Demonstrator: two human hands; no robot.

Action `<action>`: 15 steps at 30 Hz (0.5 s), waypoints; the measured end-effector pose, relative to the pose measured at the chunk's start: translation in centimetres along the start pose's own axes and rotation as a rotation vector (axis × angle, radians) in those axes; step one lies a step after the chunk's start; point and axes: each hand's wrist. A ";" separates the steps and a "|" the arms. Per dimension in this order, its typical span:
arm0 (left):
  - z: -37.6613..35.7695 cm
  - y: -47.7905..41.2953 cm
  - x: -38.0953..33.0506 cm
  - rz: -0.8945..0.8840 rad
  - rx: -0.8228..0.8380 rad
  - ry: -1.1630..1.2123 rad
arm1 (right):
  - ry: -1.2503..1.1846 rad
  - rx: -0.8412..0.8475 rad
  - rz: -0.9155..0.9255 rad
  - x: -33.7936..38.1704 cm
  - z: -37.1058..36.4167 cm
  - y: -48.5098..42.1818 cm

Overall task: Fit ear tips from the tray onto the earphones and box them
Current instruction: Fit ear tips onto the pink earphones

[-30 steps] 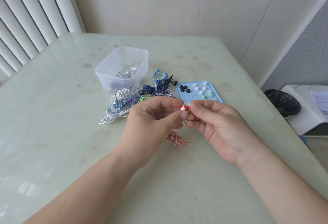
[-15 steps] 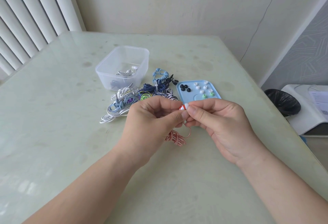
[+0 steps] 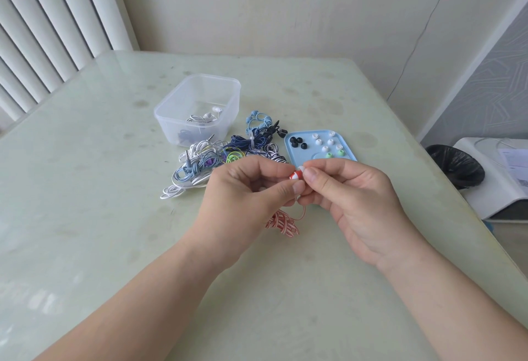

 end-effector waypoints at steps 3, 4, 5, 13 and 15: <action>0.0 0.0 0.0 -0.009 0.009 -0.013 | 0.001 0.020 0.002 -0.1 0.2 -0.1; 0.0 0.1 0.0 -0.010 0.011 -0.012 | -0.002 0.024 0.008 0.0 0.3 -0.1; 0.0 0.1 0.0 -0.010 0.013 -0.007 | -0.016 0.027 0.007 0.0 0.3 -0.2; 0.1 0.0 -0.1 0.003 0.021 -0.057 | -0.041 0.097 -0.052 0.1 1.0 -0.6; 0.2 0.0 -0.2 0.018 0.039 -0.075 | -0.046 0.132 -0.071 0.2 1.2 -0.7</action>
Point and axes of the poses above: each hand's wrist, its own y-axis away from the middle knuckle, its own z-axis out of the back of the hand, x = y × z, and after that the axes turned 9 degrees about y, right-handed
